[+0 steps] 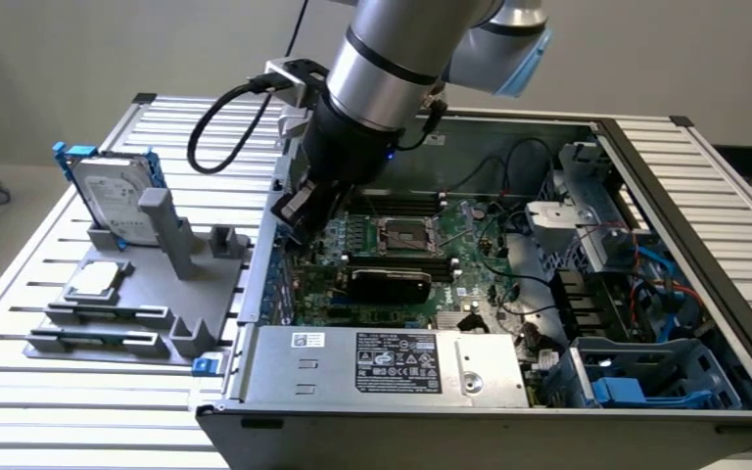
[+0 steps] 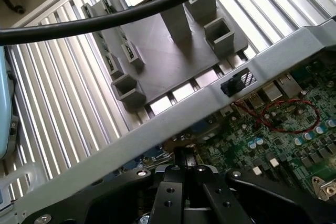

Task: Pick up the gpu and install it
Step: 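Press down on the gpu until it lock into place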

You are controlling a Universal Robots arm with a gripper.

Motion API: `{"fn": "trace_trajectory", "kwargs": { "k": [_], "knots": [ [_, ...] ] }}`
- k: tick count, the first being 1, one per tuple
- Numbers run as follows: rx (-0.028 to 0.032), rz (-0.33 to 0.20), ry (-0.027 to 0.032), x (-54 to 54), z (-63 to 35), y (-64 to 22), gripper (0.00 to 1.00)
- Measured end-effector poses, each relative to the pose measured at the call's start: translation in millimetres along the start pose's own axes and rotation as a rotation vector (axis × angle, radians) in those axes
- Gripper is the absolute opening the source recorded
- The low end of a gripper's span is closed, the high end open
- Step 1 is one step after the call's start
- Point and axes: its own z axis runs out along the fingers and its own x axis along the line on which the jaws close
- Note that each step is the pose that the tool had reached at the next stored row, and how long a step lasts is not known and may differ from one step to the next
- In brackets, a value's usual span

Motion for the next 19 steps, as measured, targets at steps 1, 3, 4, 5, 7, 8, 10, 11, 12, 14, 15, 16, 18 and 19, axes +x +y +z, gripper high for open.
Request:
{"fn": "trace_trajectory", "kwargs": {
  "k": [1,3,4,5,7,8,10,11,12,14,15,16,18,19],
  "knots": [
    [-0.0014,0.008,-0.0001,-0.1,0.2,-0.1,0.11],
    [-0.0049,0.023,0.0000,-0.2,0.4,-0.2,0.11],
    [-0.0073,0.030,0.0004,-0.2,0.5,-0.2,0.11],
    [-0.0099,0.037,0.0009,-0.2,0.6,-0.2,0.11],
    [-0.0140,0.051,0.0022,-0.2,0.7,-0.2,0.11],
    [-0.0152,0.058,0.0028,-0.2,0.8,-0.2,0.11],
    [-0.0153,0.071,0.0046,-0.3,1.0,-0.3,0.11],
    [-0.0150,0.077,0.0060,-0.4,1.1,-0.3,0.11],
    [-0.0140,0.084,0.0080,-0.4,1.3,-0.4,0.11],
    [-0.0114,0.098,0.0136,-0.6,2.0,-0.7,0.11],
    [-0.0101,0.104,0.0161,-0.7,2.5,-0.9,0.11],
    [-0.0091,0.111,0.0184,-0.9,3.0,-1.1,0.11],
    [-0.0070,0.124,0.0224,-1.2,4.5,-1.4,0.11],
    [-0.0060,0.131,0.0243,-1.4,5.2,-1.7,0.11]
  ]
}}
